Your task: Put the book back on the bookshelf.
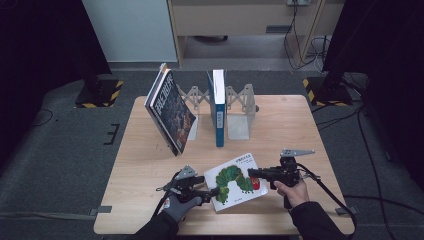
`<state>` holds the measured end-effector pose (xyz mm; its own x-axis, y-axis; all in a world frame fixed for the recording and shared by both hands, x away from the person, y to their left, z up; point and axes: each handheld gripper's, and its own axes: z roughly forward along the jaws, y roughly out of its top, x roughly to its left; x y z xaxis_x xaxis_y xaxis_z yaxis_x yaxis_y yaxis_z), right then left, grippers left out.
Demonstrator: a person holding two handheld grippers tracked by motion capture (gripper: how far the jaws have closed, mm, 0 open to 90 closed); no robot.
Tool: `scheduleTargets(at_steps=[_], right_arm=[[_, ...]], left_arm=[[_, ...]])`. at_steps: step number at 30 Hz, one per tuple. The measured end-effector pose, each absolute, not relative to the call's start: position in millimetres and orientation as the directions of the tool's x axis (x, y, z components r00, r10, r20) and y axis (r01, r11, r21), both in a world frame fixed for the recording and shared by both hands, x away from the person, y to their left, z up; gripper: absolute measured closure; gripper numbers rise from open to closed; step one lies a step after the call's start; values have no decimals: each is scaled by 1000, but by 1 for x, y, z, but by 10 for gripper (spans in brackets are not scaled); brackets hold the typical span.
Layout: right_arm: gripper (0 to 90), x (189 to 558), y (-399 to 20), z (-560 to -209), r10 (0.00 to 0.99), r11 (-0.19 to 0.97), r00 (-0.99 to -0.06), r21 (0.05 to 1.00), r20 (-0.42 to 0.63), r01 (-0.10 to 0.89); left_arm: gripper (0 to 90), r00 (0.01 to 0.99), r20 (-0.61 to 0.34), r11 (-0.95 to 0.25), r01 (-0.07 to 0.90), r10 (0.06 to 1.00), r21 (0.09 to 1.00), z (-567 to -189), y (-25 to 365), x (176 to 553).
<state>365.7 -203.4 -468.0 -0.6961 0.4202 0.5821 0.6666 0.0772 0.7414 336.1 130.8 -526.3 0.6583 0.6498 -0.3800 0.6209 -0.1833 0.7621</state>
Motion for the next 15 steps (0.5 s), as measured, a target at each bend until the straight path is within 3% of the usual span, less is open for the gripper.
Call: scheduleTargets(at_steps=[9, 15], right_arm=[[879, 366, -204, -468, 425, 86, -703, 747, 571, 659], [848, 367, -204, -470, 479, 112, -691, 743, 541, 660]], left_arm=[[103, 692, -417, -173, 612, 590, 771, -535, 125, 341], [148, 668, -446, -146, 636, 596, 758, -536, 124, 341]])
